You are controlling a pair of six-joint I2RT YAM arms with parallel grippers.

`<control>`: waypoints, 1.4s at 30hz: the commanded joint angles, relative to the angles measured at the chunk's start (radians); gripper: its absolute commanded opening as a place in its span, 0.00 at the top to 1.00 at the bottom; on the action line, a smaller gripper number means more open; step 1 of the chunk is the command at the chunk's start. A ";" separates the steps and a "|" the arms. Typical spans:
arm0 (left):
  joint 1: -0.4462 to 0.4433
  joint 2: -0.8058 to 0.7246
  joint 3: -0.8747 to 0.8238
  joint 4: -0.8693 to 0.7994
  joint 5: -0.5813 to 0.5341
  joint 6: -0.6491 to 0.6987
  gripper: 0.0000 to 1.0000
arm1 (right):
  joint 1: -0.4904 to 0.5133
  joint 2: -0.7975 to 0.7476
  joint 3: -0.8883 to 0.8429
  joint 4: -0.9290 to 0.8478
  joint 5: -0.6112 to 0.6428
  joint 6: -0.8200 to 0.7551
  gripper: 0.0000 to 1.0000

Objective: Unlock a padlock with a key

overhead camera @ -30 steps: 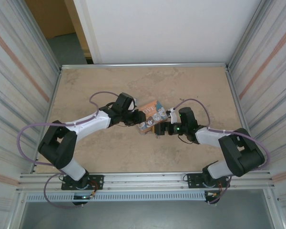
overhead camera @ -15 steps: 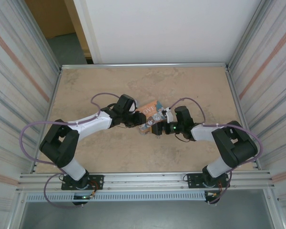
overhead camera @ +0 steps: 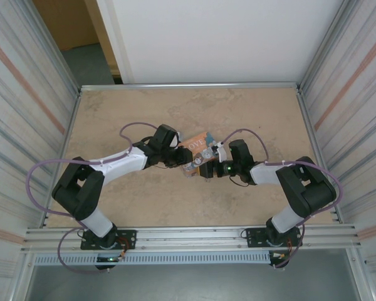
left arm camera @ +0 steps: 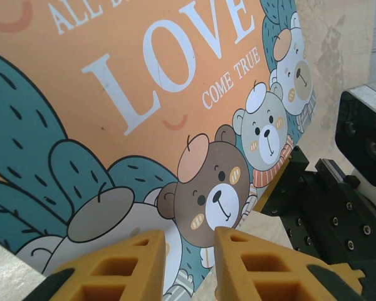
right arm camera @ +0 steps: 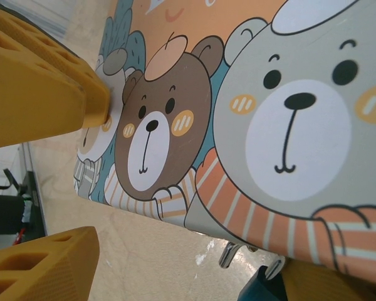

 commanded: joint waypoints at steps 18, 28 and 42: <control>-0.007 0.033 -0.017 -0.018 0.001 -0.001 0.74 | 0.003 -0.050 0.010 -0.044 -0.017 -0.047 0.53; -0.007 0.036 -0.017 -0.021 -0.001 0.000 0.74 | -0.001 -0.063 0.014 -0.093 -0.005 -0.069 0.64; -0.007 0.045 -0.014 -0.023 -0.002 0.001 0.74 | -0.015 -0.078 0.010 -0.125 -0.001 -0.084 0.83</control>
